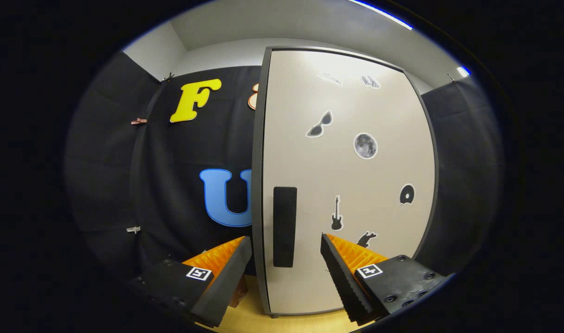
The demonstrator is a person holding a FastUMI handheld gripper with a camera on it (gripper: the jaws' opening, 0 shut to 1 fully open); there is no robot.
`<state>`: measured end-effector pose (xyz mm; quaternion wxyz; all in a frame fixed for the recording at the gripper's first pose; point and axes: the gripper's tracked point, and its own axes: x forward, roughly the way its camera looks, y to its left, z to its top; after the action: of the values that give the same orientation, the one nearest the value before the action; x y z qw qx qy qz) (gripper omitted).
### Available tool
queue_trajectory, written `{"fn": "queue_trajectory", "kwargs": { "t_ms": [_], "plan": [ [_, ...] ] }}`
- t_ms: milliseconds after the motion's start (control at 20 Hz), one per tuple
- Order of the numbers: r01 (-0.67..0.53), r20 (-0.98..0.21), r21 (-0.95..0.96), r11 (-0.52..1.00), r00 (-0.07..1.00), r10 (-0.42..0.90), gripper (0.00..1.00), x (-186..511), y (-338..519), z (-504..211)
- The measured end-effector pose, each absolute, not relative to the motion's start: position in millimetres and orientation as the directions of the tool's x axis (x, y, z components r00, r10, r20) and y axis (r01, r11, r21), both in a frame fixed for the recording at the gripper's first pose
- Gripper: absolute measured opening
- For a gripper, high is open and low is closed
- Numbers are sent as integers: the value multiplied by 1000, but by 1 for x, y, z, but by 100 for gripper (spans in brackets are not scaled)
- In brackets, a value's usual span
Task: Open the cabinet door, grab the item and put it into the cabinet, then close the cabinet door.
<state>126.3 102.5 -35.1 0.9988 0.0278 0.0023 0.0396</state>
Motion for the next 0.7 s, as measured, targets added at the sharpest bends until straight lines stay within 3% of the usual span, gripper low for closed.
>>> {"fn": "queue_trajectory", "kwargs": {
  "t_ms": [250, 400, 450, 500, 600, 650, 700],
  "plan": [
    [-37, -38, 58, 998, 999, 39, 95, 165, 101, -57],
    [-30, -59, 53, 998, 998, 33, 80, 175, 102, -66],
    [-23, -62, 49, 999, 998, 26, 80, 177, 101, -68],
    [-25, -66, 50, 998, 997, 28, 61, 178, 103, -69],
    [-31, -59, 47, 998, 998, 34, 38, 179, 106, -69],
    [-27, -61, 42, 999, 998, 29, 38, 176, 105, -68],
    [-26, -60, 39, 999, 998, 28, 29, 179, 105, -69]
  ]
}}
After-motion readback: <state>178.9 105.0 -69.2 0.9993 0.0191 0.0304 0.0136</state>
